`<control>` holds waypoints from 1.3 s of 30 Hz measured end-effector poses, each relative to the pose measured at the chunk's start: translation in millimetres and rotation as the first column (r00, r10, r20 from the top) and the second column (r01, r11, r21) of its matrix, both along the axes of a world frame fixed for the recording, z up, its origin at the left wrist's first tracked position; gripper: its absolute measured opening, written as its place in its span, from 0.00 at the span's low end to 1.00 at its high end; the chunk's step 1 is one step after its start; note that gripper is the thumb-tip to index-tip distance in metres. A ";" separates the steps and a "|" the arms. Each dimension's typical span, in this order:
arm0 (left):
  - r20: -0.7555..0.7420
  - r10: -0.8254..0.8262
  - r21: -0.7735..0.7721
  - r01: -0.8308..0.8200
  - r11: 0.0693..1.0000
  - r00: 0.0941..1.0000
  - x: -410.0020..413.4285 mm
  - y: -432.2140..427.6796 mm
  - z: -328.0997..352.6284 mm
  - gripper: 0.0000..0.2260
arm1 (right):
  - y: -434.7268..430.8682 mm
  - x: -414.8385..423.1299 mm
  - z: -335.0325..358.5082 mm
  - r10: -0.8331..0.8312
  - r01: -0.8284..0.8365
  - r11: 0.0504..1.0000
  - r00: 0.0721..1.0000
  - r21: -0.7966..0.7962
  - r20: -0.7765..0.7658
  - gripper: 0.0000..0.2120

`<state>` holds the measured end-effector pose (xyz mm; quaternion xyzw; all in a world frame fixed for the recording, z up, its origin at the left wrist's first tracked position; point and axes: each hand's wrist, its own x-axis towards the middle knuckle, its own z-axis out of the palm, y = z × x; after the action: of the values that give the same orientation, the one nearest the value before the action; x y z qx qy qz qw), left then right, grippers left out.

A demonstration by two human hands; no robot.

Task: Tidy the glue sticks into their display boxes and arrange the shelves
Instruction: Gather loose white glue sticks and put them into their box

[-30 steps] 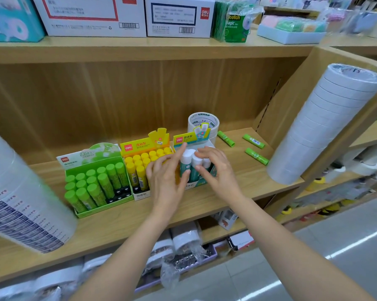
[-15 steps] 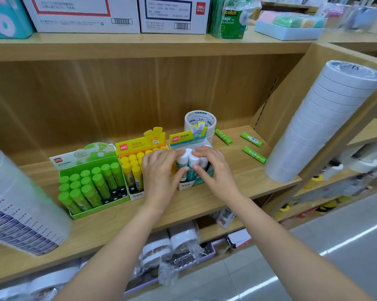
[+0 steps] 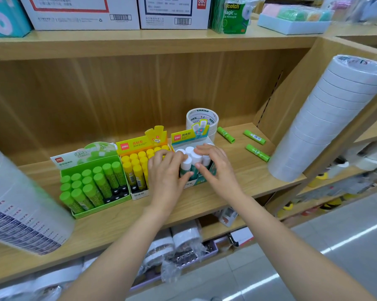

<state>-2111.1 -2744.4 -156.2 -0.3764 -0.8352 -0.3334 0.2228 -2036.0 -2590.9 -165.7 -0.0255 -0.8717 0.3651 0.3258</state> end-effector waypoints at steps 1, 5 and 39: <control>-0.023 0.004 -0.010 -0.005 1.000 1.000 0.7 -0.9 -2.1 0.17 | 0.3 0.0 -0.4 0.003 -0.003 1.000 1.000 0.000 -0.002 0.14; -0.050 -0.015 0.016 0.016 1.000 0.999 -1.0 -8.0 -6.3 0.11 | 0.6 -0.7 -1.5 0.004 -0.004 1.000 1.000 -0.012 -0.023 0.13; 0.122 -0.057 0.106 0.044 0.993 0.991 -11.2 -9.1 -2.5 0.12 | 7.5 -13.7 17.8 0.004 -0.007 0.983 1.000 0.186 0.017 0.15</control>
<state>-2122.3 -2753.5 -158.7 -0.3639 -0.8193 -0.4046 0.1806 -2049.6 -2583.4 -147.9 0.0045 -0.9048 0.2828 0.3183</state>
